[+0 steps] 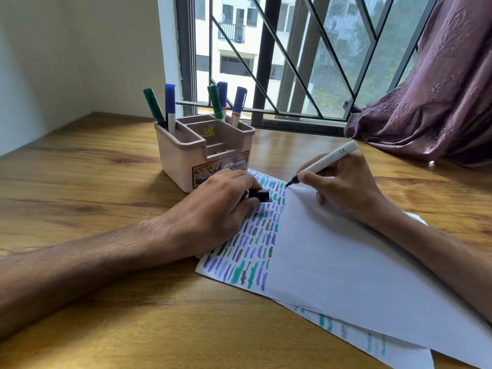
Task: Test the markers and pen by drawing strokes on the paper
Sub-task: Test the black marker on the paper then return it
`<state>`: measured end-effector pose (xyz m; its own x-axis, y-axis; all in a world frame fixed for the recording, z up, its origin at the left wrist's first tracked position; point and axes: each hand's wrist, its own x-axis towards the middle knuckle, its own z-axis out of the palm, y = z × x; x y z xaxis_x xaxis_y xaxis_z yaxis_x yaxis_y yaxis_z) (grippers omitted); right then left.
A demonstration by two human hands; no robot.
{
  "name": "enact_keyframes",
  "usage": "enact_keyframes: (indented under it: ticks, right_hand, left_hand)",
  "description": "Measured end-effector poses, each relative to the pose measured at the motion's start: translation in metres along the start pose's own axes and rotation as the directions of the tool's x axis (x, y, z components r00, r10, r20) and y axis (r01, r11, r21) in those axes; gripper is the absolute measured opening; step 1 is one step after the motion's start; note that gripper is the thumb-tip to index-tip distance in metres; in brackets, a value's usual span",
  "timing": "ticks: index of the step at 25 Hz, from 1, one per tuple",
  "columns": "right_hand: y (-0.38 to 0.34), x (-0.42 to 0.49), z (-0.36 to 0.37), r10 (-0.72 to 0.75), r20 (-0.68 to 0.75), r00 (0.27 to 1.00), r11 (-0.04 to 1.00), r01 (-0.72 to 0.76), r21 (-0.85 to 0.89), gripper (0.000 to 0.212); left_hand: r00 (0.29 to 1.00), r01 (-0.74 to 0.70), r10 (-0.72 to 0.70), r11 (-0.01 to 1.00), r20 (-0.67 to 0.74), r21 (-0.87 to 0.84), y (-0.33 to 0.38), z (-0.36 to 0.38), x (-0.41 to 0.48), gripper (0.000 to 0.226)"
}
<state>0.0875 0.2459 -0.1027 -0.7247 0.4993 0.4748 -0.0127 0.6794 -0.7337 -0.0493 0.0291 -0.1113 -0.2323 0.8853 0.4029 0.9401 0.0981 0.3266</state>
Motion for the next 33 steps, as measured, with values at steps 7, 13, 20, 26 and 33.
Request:
enact_keyframes:
  ticks: [7, 13, 20, 26, 33]
  right_hand:
    - [-0.0035, -0.0027, -0.0002, -0.034, 0.063, 0.997, 0.999, 0.032, 0.032, 0.017]
    - [0.004, 0.0013, -0.0007, -0.001, -0.018, 1.0, 1.0, 0.001, 0.006, 0.013]
    - [0.0064, 0.003, 0.0004, 0.023, -0.031, 0.999, 1.0, -0.023, -0.008, 0.008]
    - [0.0054, 0.0039, -0.0042, 0.037, -0.241, 0.97, 0.974, 0.018, 0.225, 0.005]
    - [-0.0012, 0.0007, -0.0015, -0.006, -0.078, 0.997, 0.946, 0.031, 0.322, 0.02]
  left_hand:
    - [1.0, 0.003, -0.003, 1.0, 0.003, 0.001, -0.0002, 0.0006, 0.0, 0.03]
    - [1.0, 0.004, -0.004, 1.0, 0.008, 0.005, 0.0001, 0.0002, 0.0003, 0.03]
    - [1.0, -0.007, 0.007, 1.0, -0.009, 0.0, -0.0022, 0.0014, -0.0002, 0.028]
    - [1.0, 0.003, -0.003, 1.0, -0.003, -0.008, -0.0024, 0.0011, 0.0, 0.028]
    - [0.997, 0.075, -0.075, 0.994, 0.001, -0.077, -0.0011, -0.0016, 0.0004, 0.028]
